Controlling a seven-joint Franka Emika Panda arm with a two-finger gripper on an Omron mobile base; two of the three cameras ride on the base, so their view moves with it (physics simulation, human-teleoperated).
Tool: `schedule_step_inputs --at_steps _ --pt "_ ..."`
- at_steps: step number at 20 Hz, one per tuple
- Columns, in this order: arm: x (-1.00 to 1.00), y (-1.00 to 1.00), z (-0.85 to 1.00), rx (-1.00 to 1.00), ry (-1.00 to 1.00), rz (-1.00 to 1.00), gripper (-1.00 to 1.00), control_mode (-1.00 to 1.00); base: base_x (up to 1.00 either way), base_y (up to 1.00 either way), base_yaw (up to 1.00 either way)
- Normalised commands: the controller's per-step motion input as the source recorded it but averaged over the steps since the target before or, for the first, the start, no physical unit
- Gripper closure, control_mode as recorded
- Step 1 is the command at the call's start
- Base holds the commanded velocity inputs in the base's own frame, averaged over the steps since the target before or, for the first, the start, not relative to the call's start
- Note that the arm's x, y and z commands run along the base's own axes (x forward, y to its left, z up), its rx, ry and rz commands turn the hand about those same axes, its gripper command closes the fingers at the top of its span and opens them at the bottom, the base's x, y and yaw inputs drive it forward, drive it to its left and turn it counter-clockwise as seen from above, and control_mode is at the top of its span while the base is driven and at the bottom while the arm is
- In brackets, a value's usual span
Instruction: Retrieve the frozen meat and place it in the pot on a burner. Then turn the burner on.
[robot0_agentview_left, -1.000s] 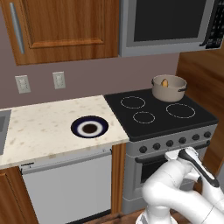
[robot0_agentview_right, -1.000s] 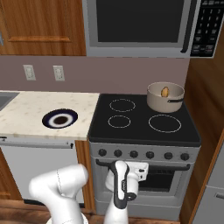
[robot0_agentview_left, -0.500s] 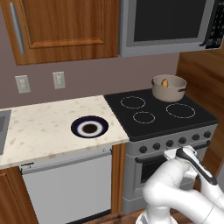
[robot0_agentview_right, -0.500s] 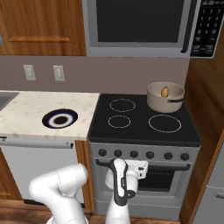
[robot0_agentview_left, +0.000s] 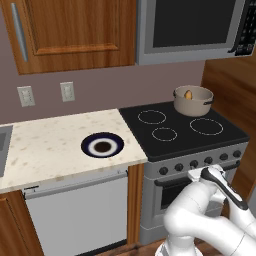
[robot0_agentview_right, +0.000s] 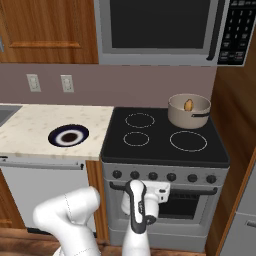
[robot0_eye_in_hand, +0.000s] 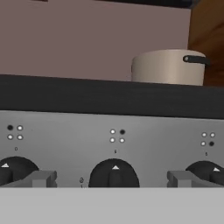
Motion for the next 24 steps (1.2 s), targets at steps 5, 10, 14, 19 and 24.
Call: schedule_step_inputs --at_steps 5,10,14,19,24 --pt "0.00 0.00 -0.18 0.00 -0.14 0.00 -1.00 -1.00 0.00 0.00 0.00" --pt "0.00 0.00 -0.26 0.00 -0.08 0.00 -1.00 -1.00 0.00 0.00 0.00" --pt "0.00 0.00 -0.29 0.00 -0.01 0.00 -1.00 -1.00 0.00 0.00 0.00" --pt "0.00 -0.04 -0.23 0.00 0.00 0.00 -1.00 -1.00 0.00 0.00 0.00" --pt "0.00 -0.02 -0.08 0.00 0.00 0.00 -1.00 -1.00 0.00 0.00 0.00"
